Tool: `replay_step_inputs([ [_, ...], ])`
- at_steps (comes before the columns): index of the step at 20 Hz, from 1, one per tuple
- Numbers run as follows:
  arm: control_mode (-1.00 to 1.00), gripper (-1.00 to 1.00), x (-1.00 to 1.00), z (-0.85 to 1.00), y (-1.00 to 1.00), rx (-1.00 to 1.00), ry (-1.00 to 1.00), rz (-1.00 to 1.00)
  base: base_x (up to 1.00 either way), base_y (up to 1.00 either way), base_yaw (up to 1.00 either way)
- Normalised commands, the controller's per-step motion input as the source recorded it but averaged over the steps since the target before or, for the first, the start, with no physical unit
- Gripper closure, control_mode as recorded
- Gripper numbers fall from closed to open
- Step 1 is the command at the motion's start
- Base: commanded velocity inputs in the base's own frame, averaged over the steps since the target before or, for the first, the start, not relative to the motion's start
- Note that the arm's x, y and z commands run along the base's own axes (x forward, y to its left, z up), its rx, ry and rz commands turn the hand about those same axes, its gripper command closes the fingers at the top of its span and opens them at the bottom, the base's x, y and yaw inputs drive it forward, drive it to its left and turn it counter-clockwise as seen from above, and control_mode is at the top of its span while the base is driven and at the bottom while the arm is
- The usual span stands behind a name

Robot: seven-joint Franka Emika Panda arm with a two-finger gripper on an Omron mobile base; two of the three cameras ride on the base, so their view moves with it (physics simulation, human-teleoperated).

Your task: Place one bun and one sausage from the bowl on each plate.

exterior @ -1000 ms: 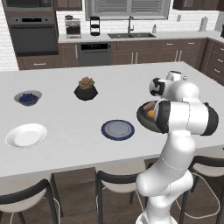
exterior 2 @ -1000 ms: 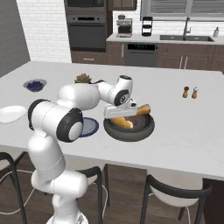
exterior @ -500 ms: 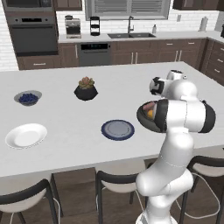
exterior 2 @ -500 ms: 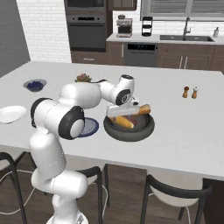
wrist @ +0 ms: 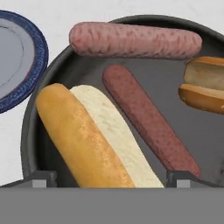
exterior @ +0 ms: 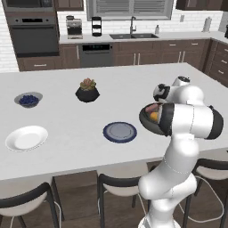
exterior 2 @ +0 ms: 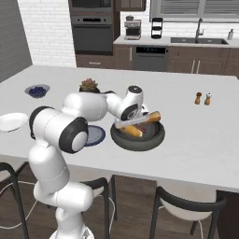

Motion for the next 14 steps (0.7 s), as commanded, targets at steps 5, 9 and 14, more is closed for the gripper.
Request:
replay_step_inputs([
  [5, -1.0, -1.0, 0.0, -0.36, 0.02, 0.0, 0.0, 0.0, 0.0, 0.0, 0.0],
  [9, -1.0, -1.0, 0.0, -0.16, 0.0, 0.0, 0.0, 0.0, 0.0, 0.0, 0.0],
  [14, -1.0, 1.0, 0.0, -0.04, 0.07, 0.0, 0.0, 0.0, 0.0, 0.0, 0.0],
])
